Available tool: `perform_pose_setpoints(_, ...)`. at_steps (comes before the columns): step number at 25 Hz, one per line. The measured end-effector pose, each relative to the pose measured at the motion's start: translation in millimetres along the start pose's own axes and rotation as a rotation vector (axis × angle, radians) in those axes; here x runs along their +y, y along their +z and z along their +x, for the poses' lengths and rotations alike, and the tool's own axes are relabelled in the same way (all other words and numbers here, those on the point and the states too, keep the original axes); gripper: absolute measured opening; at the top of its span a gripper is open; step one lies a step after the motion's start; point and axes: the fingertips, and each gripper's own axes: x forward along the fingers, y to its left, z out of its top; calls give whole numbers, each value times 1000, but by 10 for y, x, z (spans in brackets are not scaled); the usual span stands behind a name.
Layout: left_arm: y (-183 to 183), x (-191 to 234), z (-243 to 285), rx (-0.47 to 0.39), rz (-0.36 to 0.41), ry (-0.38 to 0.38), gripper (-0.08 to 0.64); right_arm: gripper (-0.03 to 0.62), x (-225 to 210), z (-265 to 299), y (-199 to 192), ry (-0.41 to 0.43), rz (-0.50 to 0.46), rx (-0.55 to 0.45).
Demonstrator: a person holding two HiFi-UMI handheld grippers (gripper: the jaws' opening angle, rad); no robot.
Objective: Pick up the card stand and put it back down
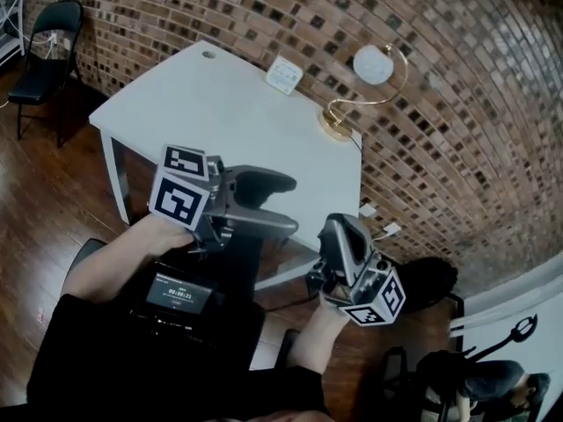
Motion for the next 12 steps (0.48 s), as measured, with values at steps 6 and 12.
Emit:
perform_pose_setpoints(6,23,0,-11,1,2,12,371,15,-46,36,-16,8,14,10)
perform_pose_setpoints(12,-34,45,-9,1,2,17,371,15,-75,-5,-59,5,9,14)
